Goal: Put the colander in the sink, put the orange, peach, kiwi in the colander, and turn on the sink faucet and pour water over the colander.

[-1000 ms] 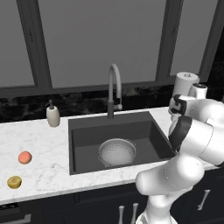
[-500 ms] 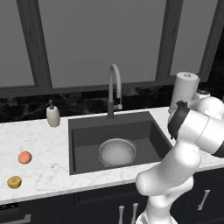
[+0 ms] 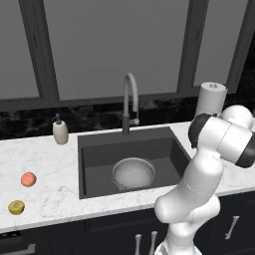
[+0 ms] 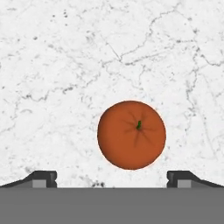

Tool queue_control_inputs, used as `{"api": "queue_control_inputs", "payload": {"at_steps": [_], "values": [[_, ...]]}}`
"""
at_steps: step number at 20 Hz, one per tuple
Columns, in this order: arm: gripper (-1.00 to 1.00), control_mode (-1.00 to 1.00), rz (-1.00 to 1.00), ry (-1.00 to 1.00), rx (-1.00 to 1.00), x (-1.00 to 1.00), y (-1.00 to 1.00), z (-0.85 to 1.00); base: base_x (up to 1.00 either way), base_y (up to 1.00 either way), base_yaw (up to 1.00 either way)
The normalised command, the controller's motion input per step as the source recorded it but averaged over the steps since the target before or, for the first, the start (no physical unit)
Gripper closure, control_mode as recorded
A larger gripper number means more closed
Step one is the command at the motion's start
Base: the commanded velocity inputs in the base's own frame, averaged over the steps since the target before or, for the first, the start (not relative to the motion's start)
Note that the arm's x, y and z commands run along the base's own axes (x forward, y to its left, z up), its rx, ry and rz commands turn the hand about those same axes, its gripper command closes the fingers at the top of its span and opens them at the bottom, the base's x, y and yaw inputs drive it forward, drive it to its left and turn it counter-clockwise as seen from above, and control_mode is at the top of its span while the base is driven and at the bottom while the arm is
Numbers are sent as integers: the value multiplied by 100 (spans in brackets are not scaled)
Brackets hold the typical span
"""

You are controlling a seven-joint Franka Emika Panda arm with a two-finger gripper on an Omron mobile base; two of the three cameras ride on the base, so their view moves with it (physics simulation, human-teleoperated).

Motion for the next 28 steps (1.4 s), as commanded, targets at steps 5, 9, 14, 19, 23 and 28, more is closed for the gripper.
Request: {"api": "queue_control_inputs", "payload": {"at_steps": [5, 9, 14, 19, 23, 28], "values": [[-100, -100, 7, 0, 0, 7, -22, -29, 0, 0, 0], [-100, -100, 4, 0, 0, 22, -17, -25, 0, 0, 0], [-100, -100, 2, 0, 0, 32, -8, -21, 0, 0, 0], [100, -100, 0, 4, 0, 29, 0, -19, 0, 0, 0], [100, -100, 0, 7, 0, 3, 0, -16, 0, 0, 0], [100, -100, 0, 4, 11, -4, 22, -8, 0, 0, 0]]}}
